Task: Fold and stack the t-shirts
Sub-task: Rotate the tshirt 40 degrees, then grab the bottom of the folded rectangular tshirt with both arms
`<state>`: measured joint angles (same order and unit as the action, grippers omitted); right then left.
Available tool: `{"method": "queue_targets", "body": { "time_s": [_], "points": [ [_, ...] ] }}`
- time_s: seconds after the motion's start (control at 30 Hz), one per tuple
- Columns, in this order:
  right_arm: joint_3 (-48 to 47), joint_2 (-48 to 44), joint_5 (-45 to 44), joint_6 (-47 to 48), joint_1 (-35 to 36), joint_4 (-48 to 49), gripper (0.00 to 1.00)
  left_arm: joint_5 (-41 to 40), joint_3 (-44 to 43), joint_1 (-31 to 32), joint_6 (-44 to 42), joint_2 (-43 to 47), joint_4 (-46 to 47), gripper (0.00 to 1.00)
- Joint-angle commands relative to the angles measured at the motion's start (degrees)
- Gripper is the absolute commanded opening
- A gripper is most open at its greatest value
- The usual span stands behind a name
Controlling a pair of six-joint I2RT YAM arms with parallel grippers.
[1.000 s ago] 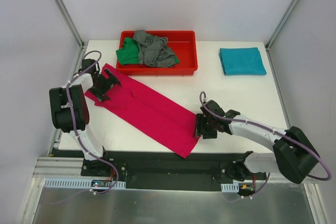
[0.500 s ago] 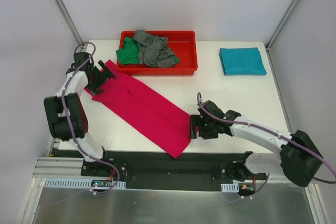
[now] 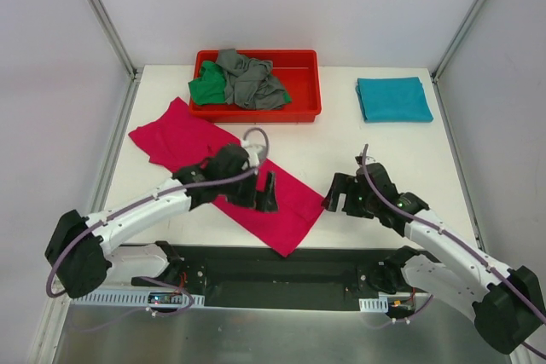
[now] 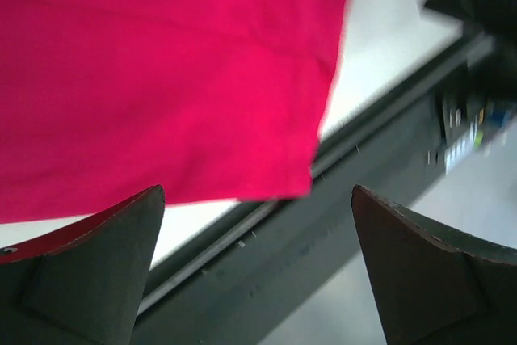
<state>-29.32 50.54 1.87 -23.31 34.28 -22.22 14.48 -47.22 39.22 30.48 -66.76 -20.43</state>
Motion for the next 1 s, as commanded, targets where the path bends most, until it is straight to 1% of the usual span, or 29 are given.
{"method": "queue_targets", "body": {
  "time_s": [0.0,0.03,0.1,0.2,0.3,0.37,0.43,0.5,0.63,0.67,0.8,0.97],
  "points": [
    [0.6,-0.4,1.5,-0.5,-0.5,3.2,0.96,-1.8,1.9,13.6,0.5,-1.2,2.2,0.99],
    [0.9,0.2,1.9,-0.8,-0.5,3.7,0.96,-1.6,2.2,16.5,1.2,-2.7,3.4,0.99],
    [1.3,1.7,2.7,-1.8,-0.5,4.7,0.96,-1.1,1.6,19.4,1.9,-6.8,4.8,0.98],
    [2.2,3.7,5.8,-3.1,-0.4,7.4,0.96,-0.9,-1.7,23.9,2.0,-13.6,5.0,0.93],
    [2.5,6.2,7.3,-5.6,-0.4,10.1,0.96,1.0,-4.9,26.2,1.8,-20.1,5.0,0.87],
    [2.4,7.9,7.9,-5.6,-0.4,11.0,0.96,1.9,-6.9,27.1,1.7,-23.6,5.0,0.77],
    [2.5,9.5,7.6,-6.1,-0.5,11.5,0.97,2.0,-8.1,27.7,2.0,-26.0,5.0,0.72],
    [2.8,10.4,8.3,-6.1,-0.4,12.4,0.97,1.1,-8.5,28.0,2.7,-27.1,4.6,0.65],
    [3.0,11.9,8.8,-6.7,-0.4,13.3,0.97,-1.8,-9.3,28.9,4.2,-27.5,1.6,0.58],
    [3.1,12.1,9.2,-6.7,-0.5,13.8,0.97,-3.6,-9.5,29.4,4.7,-27.4,0.9,0.56],
    [3.5,12.8,10.3,-6.7,-0.4,15.4,0.98,-8.2,-11.2,31.7,6.2,-28.2,-2.9,0.53],
    [3.5,13.5,10.8,-6.8,-0.4,16.0,0.98,-11.3,-13.7,32.8,6.1,-31.3,-5.6,0.50]
  ]
}}
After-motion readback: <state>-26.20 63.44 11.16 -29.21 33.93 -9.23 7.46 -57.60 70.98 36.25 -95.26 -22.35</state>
